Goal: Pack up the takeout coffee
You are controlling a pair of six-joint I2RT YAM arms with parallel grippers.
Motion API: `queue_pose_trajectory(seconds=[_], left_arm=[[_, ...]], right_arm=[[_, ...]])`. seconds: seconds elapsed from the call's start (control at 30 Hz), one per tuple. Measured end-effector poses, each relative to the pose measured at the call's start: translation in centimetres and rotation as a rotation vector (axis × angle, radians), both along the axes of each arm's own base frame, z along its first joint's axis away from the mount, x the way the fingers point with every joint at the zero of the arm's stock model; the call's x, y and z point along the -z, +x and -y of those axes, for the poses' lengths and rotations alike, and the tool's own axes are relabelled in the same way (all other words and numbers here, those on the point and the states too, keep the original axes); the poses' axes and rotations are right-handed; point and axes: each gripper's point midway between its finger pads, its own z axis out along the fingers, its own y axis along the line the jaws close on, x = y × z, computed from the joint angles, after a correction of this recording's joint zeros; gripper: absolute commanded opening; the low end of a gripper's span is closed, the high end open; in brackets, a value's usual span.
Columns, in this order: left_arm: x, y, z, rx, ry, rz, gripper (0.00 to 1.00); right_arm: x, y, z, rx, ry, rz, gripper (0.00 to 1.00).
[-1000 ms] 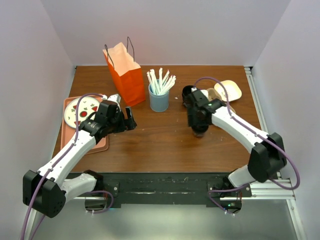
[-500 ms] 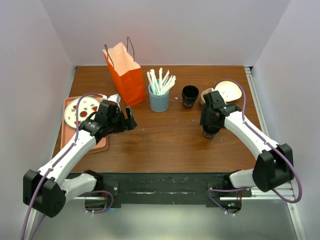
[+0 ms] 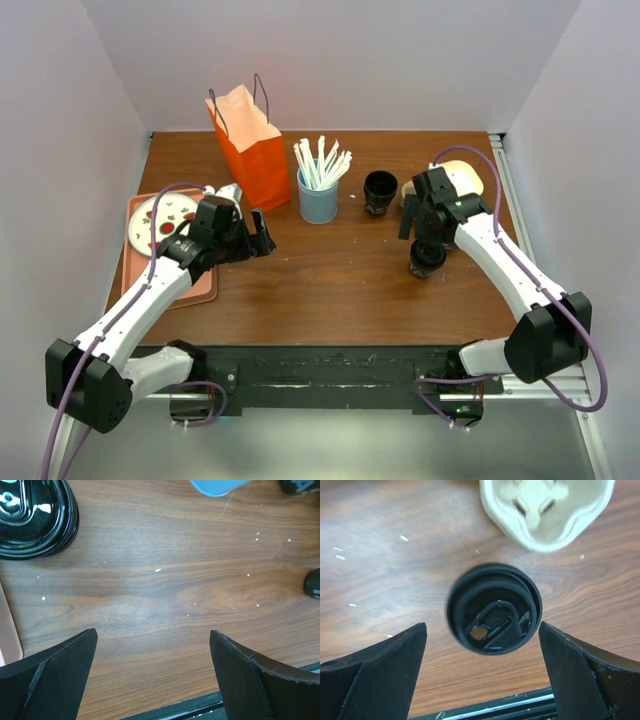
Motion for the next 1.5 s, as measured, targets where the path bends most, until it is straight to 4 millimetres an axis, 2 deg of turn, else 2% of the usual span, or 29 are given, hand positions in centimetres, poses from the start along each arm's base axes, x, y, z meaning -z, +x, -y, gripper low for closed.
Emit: queue_pose_trajectory(seconds=[0.17, 0.2, 0.3, 0.43, 0.53, 0.67, 0.8, 0.9, 1.03, 1.13, 1.23, 1.27, 1.33, 1.37, 1.5], left_arm=[[-2.6, 0.8, 0.2, -0.008, -0.01, 0.043, 1.0], [-4.0, 1.4, 0.0, -0.023, -0.008, 0.072, 1.0], [-6.1, 2.3, -0.3, -0.051, 0.005, 0.107, 1.0], [-11.1, 5.6, -1.2, -0.15, 0.039, 0.181, 0.92], [-15.2, 9.3, -2.1, -0.249, 0.048, 0.25, 0.87], [-17.3, 13.2, -3.8, -0.362, 0.063, 0.266, 0.81], [-17.4, 16.1, -5.3, -0.441, 0.08, 0.248, 0.76], [-16.8, 17.3, -5.9, -0.468, 0.087, 0.237, 0.73], [-15.9, 18.9, -6.0, -0.48, 0.098, 0.221, 0.73], [-15.0, 19.9, -5.8, -0.479, 0.105, 0.208, 0.68], [-13.6, 20.7, -5.6, -0.471, 0.122, 0.188, 0.56], [-13.1, 21.0, -5.5, -0.467, 0.129, 0.179, 0.45], [-12.4, 21.8, -5.4, -0.464, 0.138, 0.168, 0.34], [-12.1, 22.1, -5.3, -0.464, 0.139, 0.165, 0.24], [-12.0, 22.7, -5.5, -0.456, 0.156, 0.166, 0.05]], right_arm=[[-3.9, 1.3, -0.4, -0.021, 0.011, 0.065, 0.97], [-4.5, 1.5, -0.5, -0.033, 0.014, 0.073, 0.97], [-6.3, 1.7, -1.2, -0.084, 0.039, 0.091, 0.95], [-9.2, 1.7, -2.6, -0.171, 0.105, 0.137, 0.94], [-11.5, 0.9, -3.5, -0.234, 0.16, 0.19, 0.94], [-13.3, -0.4, -4.2, -0.299, 0.21, 0.223, 0.94], [-14.0, -1.2, -5.0, -0.342, 0.251, 0.225, 0.93], [-14.1, -1.6, -5.7, -0.369, 0.28, 0.217, 0.93], [-14.1, -2.0, -6.6, -0.401, 0.295, 0.209, 0.93], [-14.5, -2.1, -7.2, -0.425, 0.304, 0.213, 0.93], [-15.0, -2.1, -7.5, -0.442, 0.304, 0.223, 0.93], [-15.1, -2.1, -7.5, -0.444, 0.304, 0.224, 0.93], [-15.1, -2.2, -7.5, -0.448, 0.302, 0.224, 0.93], [-15.1, -2.2, -7.6, -0.45, 0.302, 0.223, 0.93], [-14.9, -2.0, -7.7, -0.454, 0.297, 0.213, 0.94]])
